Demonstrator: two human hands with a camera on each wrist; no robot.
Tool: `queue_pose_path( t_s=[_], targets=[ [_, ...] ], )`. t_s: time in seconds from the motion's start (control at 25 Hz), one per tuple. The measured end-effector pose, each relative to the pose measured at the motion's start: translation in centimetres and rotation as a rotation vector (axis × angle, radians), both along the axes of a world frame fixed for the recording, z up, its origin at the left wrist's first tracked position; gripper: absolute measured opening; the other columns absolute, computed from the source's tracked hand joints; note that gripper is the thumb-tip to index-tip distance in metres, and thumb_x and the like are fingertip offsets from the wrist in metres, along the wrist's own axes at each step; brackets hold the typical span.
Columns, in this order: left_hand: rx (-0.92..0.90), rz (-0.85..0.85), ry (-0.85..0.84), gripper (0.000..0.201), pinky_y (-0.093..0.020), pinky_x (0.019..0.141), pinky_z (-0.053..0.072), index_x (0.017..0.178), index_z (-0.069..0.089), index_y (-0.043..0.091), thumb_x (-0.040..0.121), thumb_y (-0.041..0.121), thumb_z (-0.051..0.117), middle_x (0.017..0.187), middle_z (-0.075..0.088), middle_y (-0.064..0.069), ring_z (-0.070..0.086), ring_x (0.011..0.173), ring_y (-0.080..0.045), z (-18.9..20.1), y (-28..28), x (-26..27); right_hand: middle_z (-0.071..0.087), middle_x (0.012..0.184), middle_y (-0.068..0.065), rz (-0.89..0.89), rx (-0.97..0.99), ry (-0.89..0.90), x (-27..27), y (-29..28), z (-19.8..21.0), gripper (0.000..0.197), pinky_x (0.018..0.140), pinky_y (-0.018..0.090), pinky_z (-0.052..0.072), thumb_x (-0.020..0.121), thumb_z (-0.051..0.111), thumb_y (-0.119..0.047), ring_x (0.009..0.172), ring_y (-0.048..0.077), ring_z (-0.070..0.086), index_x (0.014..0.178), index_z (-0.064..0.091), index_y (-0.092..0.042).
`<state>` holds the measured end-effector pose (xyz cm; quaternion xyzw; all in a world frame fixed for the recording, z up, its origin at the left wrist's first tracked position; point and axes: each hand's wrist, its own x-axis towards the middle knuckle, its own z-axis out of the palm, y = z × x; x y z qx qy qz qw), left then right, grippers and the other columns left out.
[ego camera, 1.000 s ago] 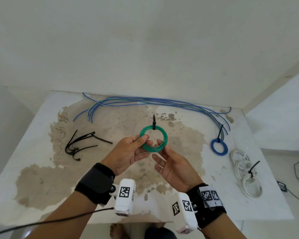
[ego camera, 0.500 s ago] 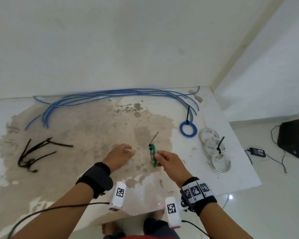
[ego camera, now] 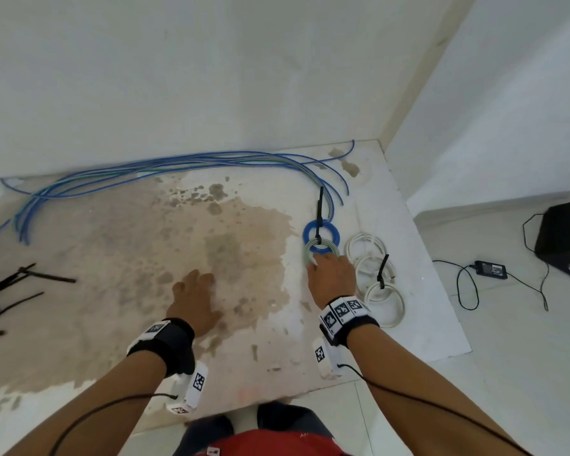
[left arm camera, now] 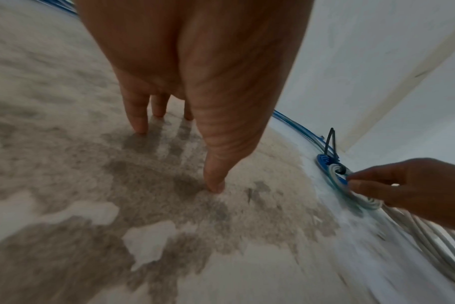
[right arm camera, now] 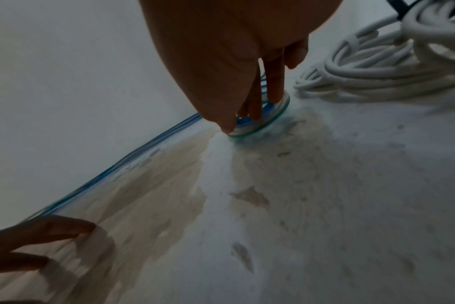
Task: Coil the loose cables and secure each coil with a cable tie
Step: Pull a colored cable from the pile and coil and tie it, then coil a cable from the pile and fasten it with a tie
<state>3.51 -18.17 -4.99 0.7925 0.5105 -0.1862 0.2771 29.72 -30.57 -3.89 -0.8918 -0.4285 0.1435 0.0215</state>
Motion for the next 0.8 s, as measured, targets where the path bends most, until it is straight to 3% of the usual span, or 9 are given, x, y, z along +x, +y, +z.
queue_pose_path(
  t_s=[0.12,0.4,0.8],
  targets=[
    [0.007,0.024,-0.007,0.079,-0.050,0.110,0.036,0.149,0.026,0.028,0.087,0.034,0.074,0.165,0.003,-0.005,0.008,0.147,-0.038,-0.3,0.0,-0.1,0.057,0.132,0.006,0.008,-0.036,0.028,-0.1,-1.0,-1.6,0.033,0.093,0.040,0.045,0.102,0.052,-0.033,0.112,0.029,0.055,0.131,0.057,-0.018],
    [0.007,0.016,0.043,0.076,-0.049,0.109,0.040,0.146,0.028,0.026,0.087,0.031,0.074,0.163,0.005,-0.007,0.012,0.145,-0.039,0.0,0.0,0.6,0.051,0.129,0.006,-0.054,0.037,0.184,0.6,-1.6,-2.2,0.023,0.076,0.036,0.047,0.103,0.048,-0.019,0.106,0.028,0.055,0.121,0.062,-0.015],
    [0.022,0.022,0.049,0.077,-0.048,0.104,0.043,0.148,0.028,0.025,0.086,0.031,0.074,0.163,0.007,-0.006,0.014,0.145,-0.038,0.1,-0.1,0.6,0.051,0.128,0.008,-0.079,0.054,0.235,0.8,-1.8,-2.0,0.025,0.077,0.036,0.047,0.103,0.048,-0.016,0.107,0.028,0.055,0.124,0.062,-0.012]
  ],
)
